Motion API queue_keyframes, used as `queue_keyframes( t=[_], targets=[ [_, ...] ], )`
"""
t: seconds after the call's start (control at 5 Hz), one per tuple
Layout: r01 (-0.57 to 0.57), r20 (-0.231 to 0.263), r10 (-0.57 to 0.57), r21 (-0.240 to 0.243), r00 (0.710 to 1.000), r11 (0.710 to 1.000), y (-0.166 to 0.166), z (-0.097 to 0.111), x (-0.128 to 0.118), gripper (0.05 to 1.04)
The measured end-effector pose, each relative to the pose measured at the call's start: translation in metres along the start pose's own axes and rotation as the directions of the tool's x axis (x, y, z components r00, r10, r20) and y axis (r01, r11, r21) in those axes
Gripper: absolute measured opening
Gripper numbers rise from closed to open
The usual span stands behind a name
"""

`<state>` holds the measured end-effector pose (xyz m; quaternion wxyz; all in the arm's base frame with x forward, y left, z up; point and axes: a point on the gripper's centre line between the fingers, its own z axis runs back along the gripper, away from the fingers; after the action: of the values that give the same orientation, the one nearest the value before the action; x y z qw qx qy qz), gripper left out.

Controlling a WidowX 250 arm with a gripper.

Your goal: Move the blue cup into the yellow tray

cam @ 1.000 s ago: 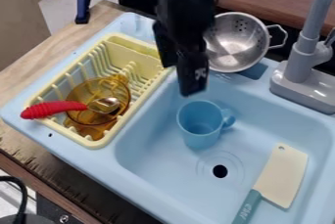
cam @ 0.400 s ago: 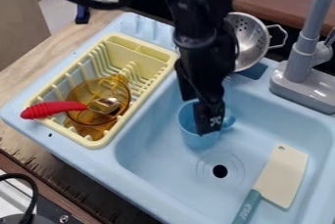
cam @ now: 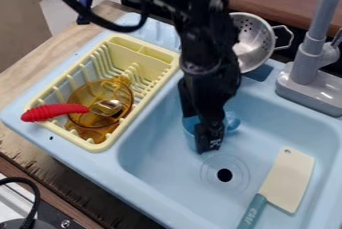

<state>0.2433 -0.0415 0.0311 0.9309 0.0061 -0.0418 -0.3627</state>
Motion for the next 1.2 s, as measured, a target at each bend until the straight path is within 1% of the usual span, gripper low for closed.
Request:
queue_keyframes(
  t=[0.2,0.4,0.6,0.8,1.0,1.2],
  targets=[
    [0.012,0.013,-0.011,-0.008,1.000,1.000,0.000,-0.005,-0.001,1.000],
    [0.009,0.018,-0.009,-0.007,1.000,1.000,0.000,-0.008,-0.002,0.972],
    [-0.008,0.021,0.008,-0.018,1.000,1.000,0.000,-0.011,-0.003,0.712],
    [-0.004,0.004,0.004,-0.008,1.000,1.000,0.002,-0.018,-0.005,0.415],
    [0.005,0.003,-0.005,0.004,1.000,1.000,0.003,-0.018,-0.005,0.185],
    [0.005,-0.011,-0.005,-0.015,1.000,1.000,0.004,-0.015,-0.008,0.074]
  ],
)
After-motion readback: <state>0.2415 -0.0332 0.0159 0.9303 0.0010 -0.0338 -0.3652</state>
